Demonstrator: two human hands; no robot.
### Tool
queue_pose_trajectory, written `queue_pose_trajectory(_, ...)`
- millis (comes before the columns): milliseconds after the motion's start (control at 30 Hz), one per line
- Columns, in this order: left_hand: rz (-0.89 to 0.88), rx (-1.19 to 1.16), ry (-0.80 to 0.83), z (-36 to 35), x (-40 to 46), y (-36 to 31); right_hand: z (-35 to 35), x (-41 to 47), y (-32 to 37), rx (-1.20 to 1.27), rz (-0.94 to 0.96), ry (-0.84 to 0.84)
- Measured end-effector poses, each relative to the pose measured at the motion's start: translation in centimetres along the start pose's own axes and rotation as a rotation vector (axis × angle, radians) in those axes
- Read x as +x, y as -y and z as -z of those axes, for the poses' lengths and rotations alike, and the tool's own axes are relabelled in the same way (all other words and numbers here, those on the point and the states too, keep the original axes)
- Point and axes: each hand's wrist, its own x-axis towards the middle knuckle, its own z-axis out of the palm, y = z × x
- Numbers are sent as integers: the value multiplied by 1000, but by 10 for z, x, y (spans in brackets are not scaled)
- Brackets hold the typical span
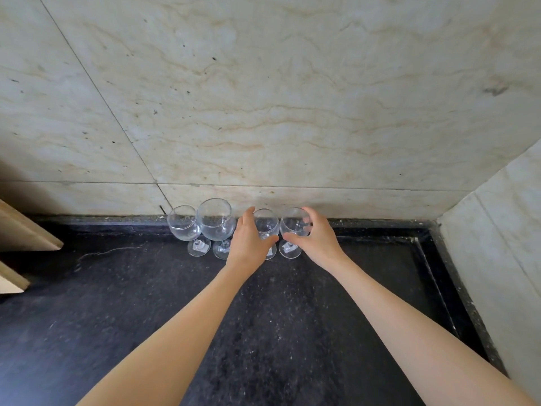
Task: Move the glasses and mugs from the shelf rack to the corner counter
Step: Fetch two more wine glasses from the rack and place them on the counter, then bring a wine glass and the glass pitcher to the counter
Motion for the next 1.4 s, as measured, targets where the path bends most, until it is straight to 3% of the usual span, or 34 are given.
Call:
queue_pose_trajectory(333, -75, 28, 19, 17, -32, -10, 17, -24, 10, -103, -90, -4)
queue_pose_trajectory(500, -267, 219, -41, 62, -65, -26, 49, -61, 56, -335, 188, -121)
queue_pose_trajectory(700, -476, 605, -280, 161, -98, -65, 73, -102, 159, -794, 469, -249)
queue_pose_trajectory(867, -521, 741, -504, 255, -152, -91, 70, -135, 254, -923, 687, -353)
queue_pose_trajectory(1100, -379, 867, -757, 356, -264, -80, 23, -191, 359, -907, 1035, -359)
queue_pose_trajectory(1400, 82, 905, -991, 391, -469, 19, -107, -324, 400, -684, 1381, -22)
